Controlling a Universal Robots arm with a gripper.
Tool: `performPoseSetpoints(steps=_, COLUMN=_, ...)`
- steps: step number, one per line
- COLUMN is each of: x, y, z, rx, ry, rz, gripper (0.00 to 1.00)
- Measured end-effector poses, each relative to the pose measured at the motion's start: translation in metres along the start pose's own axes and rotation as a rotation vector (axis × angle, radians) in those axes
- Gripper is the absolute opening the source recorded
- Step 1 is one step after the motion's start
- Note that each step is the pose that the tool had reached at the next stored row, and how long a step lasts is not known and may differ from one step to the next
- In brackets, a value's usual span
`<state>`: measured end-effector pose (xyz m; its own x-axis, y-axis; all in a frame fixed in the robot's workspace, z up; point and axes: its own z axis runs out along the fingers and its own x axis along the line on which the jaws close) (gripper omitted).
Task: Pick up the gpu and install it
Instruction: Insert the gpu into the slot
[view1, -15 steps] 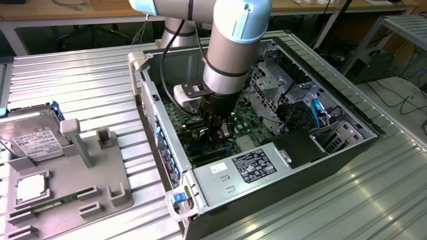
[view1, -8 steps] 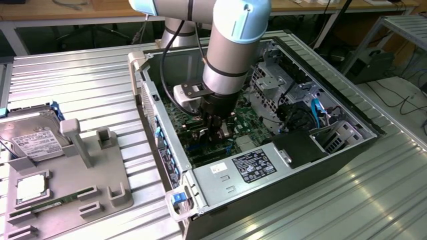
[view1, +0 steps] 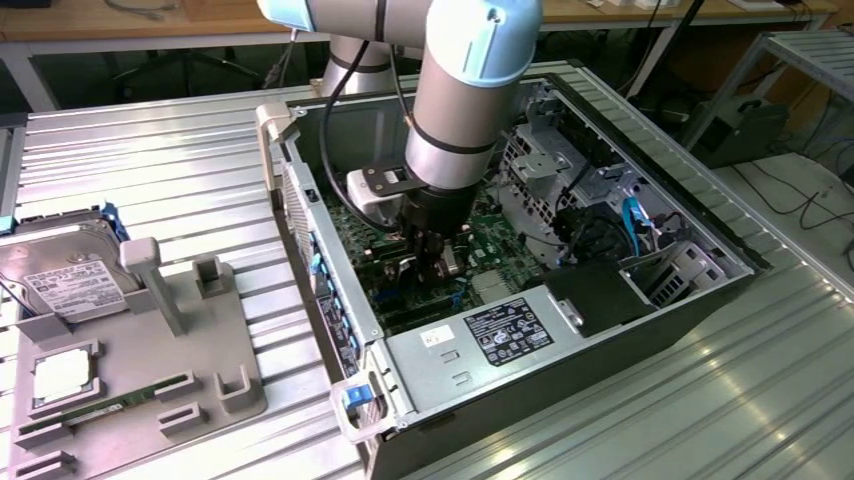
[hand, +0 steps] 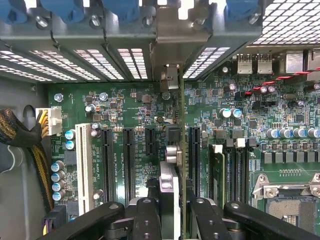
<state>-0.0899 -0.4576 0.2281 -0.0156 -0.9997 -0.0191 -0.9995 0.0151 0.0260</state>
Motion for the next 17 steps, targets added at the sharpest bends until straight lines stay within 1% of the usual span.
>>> performPoseSetpoints(steps=2, x=0.0001, y=0.0007, z=0.0000, rx=0.0003, ry=0.0002, rz=0.000, gripper=0.28)
performPoseSetpoints(steps=5, x=0.0000, y=0.0044, z=0.0003, rx=0.0027, ry=-0.0002, rz=-0.001, gripper=0.28)
performPoseSetpoints(steps=13, x=0.0001, y=0.0045, z=0.0002, rx=0.0027, ry=-0.0001, rz=-0.001, gripper=0.28)
performPoseSetpoints(steps=14, x=-0.0003, y=0.0049, z=0.0011, rx=0.0028, ry=-0.0030, rz=0.000, gripper=0.28)
performPoseSetpoints(steps=16, x=-0.0001, y=0.0047, z=0.0008, rx=0.0035, ry=-0.0014, rz=0.000, gripper=0.29)
performPoseSetpoints(steps=17, x=0.0000, y=0.0046, z=-0.0005, rx=0.0029, ry=-0.0003, rz=0.000, gripper=0.36)
